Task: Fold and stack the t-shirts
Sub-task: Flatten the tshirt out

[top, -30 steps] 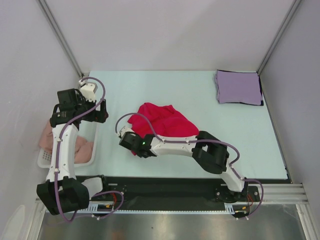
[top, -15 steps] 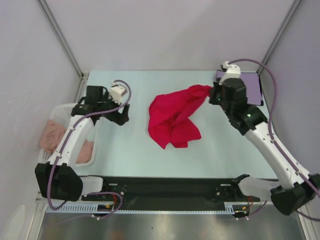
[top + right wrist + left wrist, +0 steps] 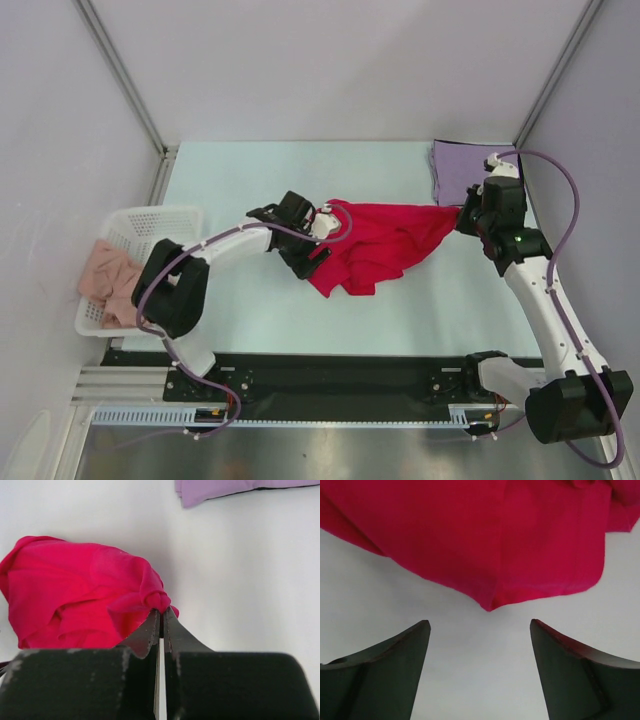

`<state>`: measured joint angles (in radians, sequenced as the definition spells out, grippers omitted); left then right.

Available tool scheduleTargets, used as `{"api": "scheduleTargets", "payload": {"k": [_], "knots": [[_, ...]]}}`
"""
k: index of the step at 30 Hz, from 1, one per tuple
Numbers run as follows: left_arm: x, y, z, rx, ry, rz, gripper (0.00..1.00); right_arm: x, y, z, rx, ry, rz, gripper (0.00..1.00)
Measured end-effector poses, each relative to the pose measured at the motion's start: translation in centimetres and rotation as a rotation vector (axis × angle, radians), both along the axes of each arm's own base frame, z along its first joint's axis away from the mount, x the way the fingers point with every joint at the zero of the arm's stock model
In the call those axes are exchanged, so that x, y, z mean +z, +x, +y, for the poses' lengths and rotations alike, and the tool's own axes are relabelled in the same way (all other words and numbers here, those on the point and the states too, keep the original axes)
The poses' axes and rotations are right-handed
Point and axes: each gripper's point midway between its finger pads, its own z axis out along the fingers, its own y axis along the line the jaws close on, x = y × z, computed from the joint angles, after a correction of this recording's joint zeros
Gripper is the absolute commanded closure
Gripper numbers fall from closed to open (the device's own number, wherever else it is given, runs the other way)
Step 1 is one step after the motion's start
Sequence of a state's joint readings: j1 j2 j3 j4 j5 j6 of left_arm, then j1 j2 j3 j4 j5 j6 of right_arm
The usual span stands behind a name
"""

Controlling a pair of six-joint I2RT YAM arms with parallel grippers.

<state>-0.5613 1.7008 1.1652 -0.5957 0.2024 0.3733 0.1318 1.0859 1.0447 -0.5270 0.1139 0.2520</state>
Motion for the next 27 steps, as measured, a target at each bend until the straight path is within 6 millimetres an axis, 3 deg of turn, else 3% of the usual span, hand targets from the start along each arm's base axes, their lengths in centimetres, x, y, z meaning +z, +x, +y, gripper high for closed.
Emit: {"api": "scheduleTargets", "payload": {"k": [2,8,11,15,18,19,23,27], "knots": [[-0.9,0.3,-0.3,0.031,0.012,0.003,0.28,0.3,-0.1,0.1,0.008,0.004,-0.008,1.00],[-0.5,2.4,-1.3,0.140,-0.081,-0.034,0.34,0.4,-0.2,0.1,0.023,-0.002,-0.011,1.00],[-1.0,1.9,-2.6,0.132,-0.109,-0.006,0.36,0.5,-0.2,0.0,0.020,-0.003,-0.016,1.00],[-4.2,0.3,-2.8,0.125,-0.069,0.094,0.34,0.9,-0.3,-0.4,0.012,-0.010,-0.019,1.00],[-4.1,-0.2,-2.4,0.131,-0.066,0.097,0.37,1.6,-0.3,-0.6,0.008,-0.012,-0.028,1.00],[-4.1,-0.2,-2.3,0.133,-0.064,0.091,0.41,1.9,-0.3,-0.6,0.007,-0.011,-0.034,1.00],[-4.4,-0.1,-1.5,0.159,-0.035,0.073,1.00,2.9,-0.2,-0.6,0.006,-0.009,-0.058,1.00],[-4.3,0.4,-0.6,0.178,-0.016,0.059,1.00,4.0,-0.3,-0.7,0.004,-0.007,-0.070,1.00]]}}
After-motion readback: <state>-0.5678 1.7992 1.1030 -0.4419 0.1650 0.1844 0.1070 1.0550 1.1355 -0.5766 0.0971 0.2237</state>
